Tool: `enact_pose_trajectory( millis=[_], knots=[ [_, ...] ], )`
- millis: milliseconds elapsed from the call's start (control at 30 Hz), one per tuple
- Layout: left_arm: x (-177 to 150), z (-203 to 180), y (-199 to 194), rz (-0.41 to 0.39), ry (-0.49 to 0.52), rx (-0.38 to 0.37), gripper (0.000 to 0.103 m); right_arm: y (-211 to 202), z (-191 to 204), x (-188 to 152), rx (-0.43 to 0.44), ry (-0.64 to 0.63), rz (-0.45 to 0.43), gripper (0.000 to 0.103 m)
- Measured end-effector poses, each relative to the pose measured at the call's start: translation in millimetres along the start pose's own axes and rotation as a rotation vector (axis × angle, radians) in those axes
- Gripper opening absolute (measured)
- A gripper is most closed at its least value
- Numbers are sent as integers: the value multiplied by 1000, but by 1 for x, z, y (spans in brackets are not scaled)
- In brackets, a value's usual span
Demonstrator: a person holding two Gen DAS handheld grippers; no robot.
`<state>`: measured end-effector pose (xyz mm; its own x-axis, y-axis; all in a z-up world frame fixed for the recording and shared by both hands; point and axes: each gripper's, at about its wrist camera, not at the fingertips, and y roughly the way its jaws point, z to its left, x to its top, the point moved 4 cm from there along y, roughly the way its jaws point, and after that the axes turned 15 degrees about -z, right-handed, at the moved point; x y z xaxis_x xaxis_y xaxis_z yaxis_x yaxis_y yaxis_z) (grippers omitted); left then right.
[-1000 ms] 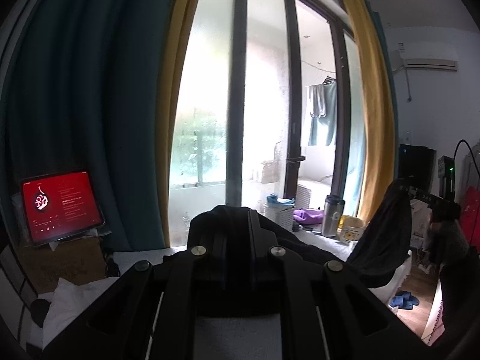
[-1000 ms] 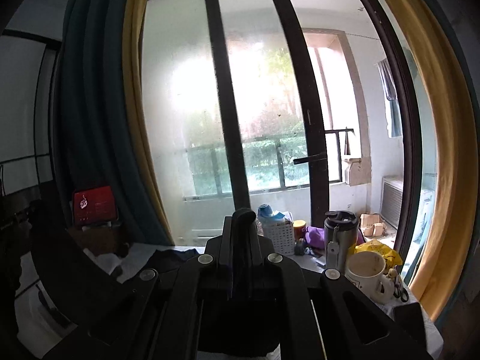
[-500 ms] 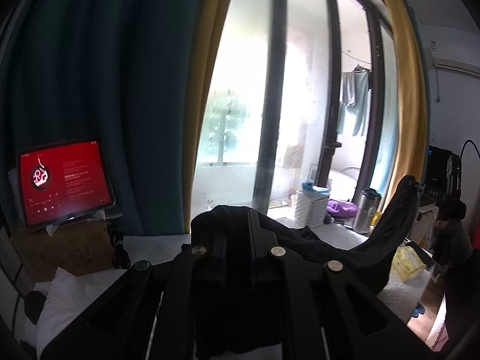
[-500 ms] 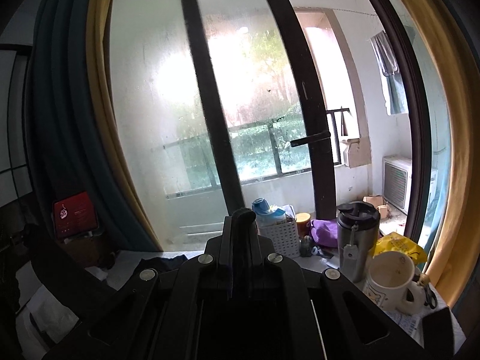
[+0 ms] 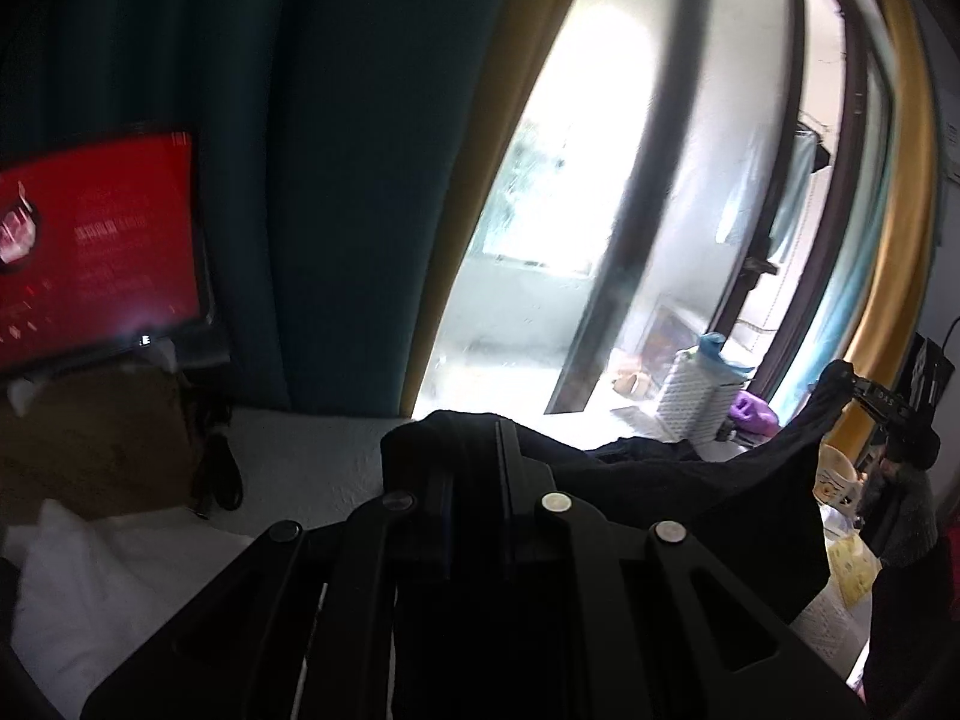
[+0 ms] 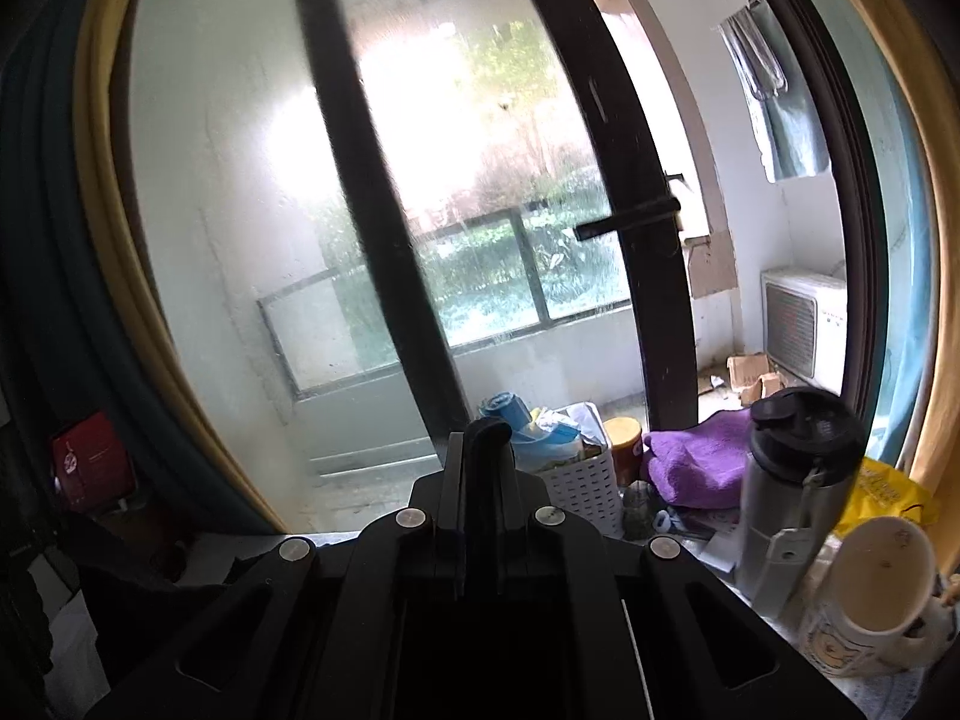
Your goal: Fold small clothes
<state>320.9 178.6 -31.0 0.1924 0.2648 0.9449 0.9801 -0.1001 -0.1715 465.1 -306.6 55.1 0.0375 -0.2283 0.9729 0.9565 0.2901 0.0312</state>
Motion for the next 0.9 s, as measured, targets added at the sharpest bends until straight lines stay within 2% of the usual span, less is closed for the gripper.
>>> enact_pose_trajectory(
  millis=[300, 567, 667, 767, 800, 867, 900],
  knots=[
    [-34, 36, 79, 122, -109, 27, 10, 81, -19, -52, -56, 44, 104, 6],
    [-61, 50, 132, 201, -123, 71, 11, 129, -32, -92, -116, 20, 216, 6],
    [-67, 61, 145, 219, -147, 82, 11, 139, -30, -104, -126, -12, 260, 7],
    [-64, 65, 148, 225, -178, 75, 12, 135, -26, -105, -151, -66, 246, 9],
    [-63, 66, 147, 223, -197, 70, 12, 132, -27, -104, -160, -76, 234, 19],
    [-58, 71, 145, 208, -222, 73, 13, 125, -31, -98, -180, -79, 214, 79],
    [-56, 71, 143, 202, -231, 70, 14, 120, -35, -93, -185, -72, 203, 103]
  ],
)
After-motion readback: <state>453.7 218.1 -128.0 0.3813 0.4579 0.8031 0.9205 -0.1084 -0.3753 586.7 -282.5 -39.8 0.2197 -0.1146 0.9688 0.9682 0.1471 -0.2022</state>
